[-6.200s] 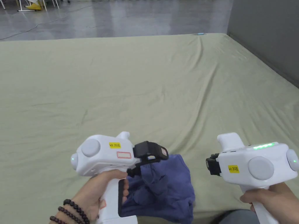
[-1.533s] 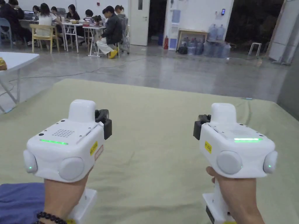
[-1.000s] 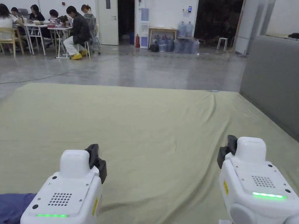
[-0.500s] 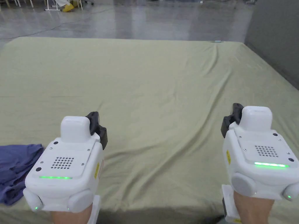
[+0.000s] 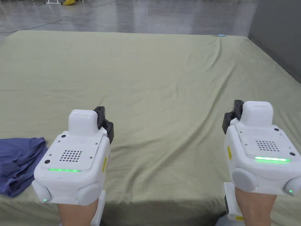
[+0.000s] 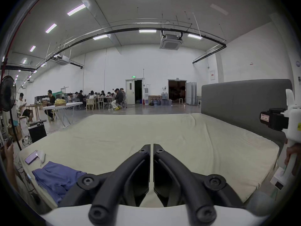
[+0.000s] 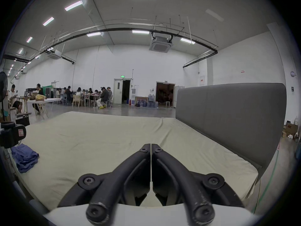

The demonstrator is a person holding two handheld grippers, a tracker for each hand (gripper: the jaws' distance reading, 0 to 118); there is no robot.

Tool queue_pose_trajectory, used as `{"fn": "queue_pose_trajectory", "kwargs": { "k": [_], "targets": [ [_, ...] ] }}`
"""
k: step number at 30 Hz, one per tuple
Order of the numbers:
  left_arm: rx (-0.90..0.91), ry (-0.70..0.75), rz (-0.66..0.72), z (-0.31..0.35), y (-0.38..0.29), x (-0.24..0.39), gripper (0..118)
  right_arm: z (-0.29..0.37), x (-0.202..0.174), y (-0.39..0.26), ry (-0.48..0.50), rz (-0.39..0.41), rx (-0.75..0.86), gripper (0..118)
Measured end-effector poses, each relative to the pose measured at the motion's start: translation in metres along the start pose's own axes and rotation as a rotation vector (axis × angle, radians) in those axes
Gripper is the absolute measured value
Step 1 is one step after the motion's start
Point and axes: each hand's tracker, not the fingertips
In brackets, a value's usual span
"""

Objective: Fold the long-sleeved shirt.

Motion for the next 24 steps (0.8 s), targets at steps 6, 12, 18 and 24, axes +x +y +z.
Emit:
{"fn": "queue_pose_trajectory", "kwargs": {
  "k": [6,12,18,24],
  "targets": [
    [0.047,0.077,-0.05,-0.005,-0.003,0.0,91,-0.005,-0.001,-0.005,-0.016,-0.017,0.004,106],
    [0.109,0.07,-0.052,-0.006,-0.017,-0.007,118,-0.012,-0.002,-0.014,-0.048,0.016,0.097,108],
    [0.012,0.081,-0.036,-0.009,-0.018,-0.011,117,-0.012,-0.008,-0.023,-0.022,0.049,0.038,108],
    [0.021,0.086,-0.029,-0.008,-0.014,-0.013,117,-0.01,-0.009,-0.018,-0.017,0.073,0.074,108]
  ]
}}
